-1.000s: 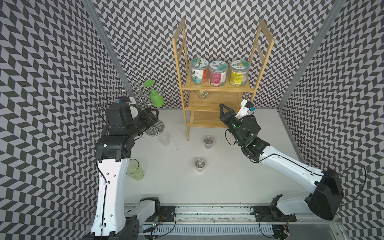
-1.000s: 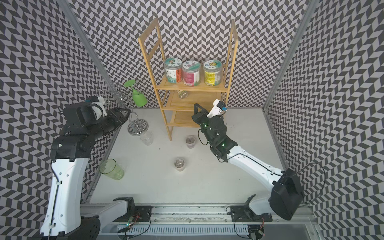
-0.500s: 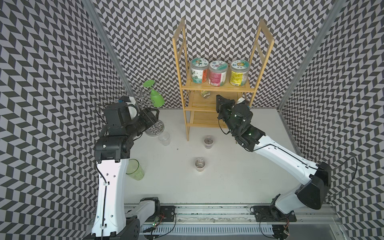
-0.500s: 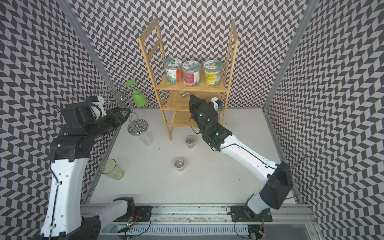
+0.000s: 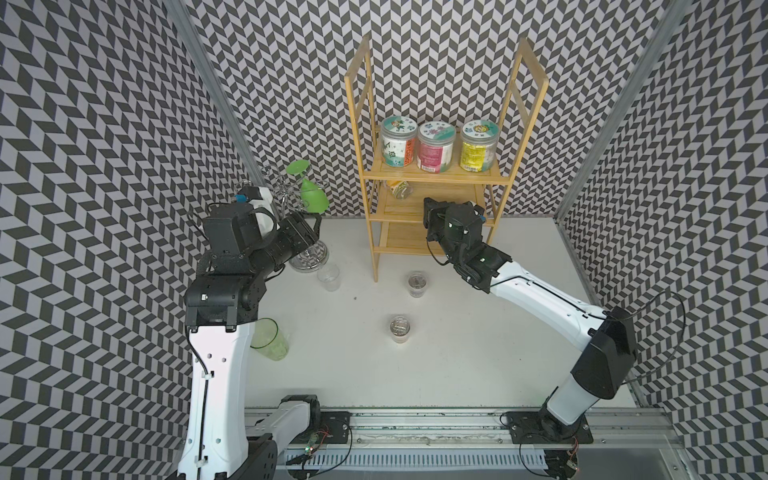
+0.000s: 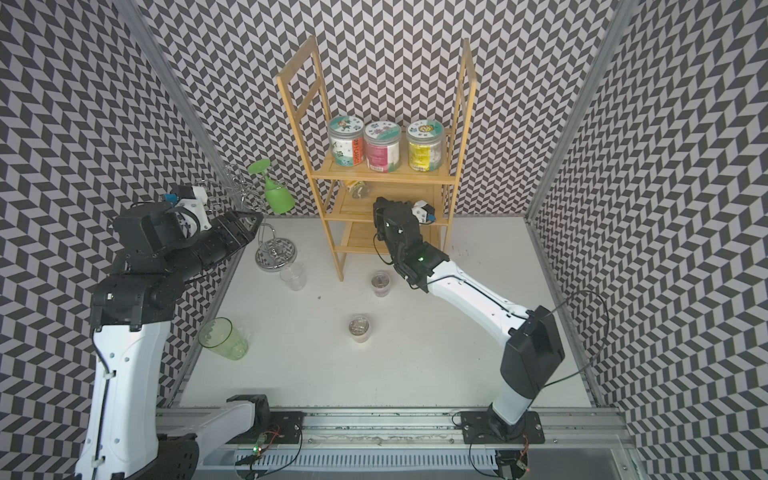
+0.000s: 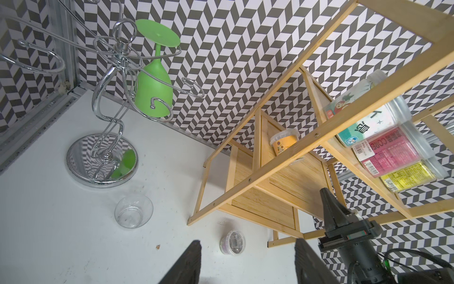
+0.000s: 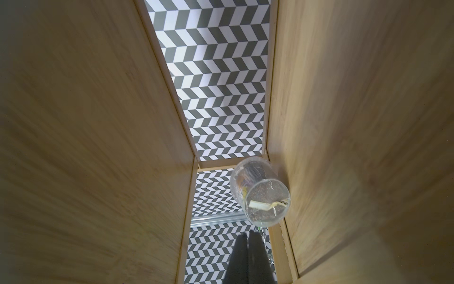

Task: Place the seed container on the shelf
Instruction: Adjust the seed jar on the shelf.

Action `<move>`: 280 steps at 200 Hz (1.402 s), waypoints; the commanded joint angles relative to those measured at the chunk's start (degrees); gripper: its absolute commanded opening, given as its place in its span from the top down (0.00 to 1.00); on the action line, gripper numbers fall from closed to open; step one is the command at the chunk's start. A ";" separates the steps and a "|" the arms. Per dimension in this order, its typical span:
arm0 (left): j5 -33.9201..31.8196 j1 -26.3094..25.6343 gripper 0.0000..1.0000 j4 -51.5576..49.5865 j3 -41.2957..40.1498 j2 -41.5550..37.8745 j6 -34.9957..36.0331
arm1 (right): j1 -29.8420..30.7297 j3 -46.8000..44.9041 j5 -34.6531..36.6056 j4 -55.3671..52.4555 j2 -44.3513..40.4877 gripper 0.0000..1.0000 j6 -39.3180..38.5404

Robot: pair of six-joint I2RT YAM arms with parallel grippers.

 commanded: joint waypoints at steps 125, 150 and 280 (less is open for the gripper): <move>-3.00 -0.14 0.26 0.66 2.58 -0.34 1.98 | -4.71 13.81 -4.50 -3.03 11.66 0.87 0.72; -3.28 -0.14 0.23 0.64 2.80 -0.25 2.07 | -4.90 16.02 -5.09 -5.34 12.55 0.67 1.90; -3.63 -0.14 0.20 0.75 2.14 -1.20 2.57 | -5.98 22.26 -2.69 -4.63 19.99 0.70 2.89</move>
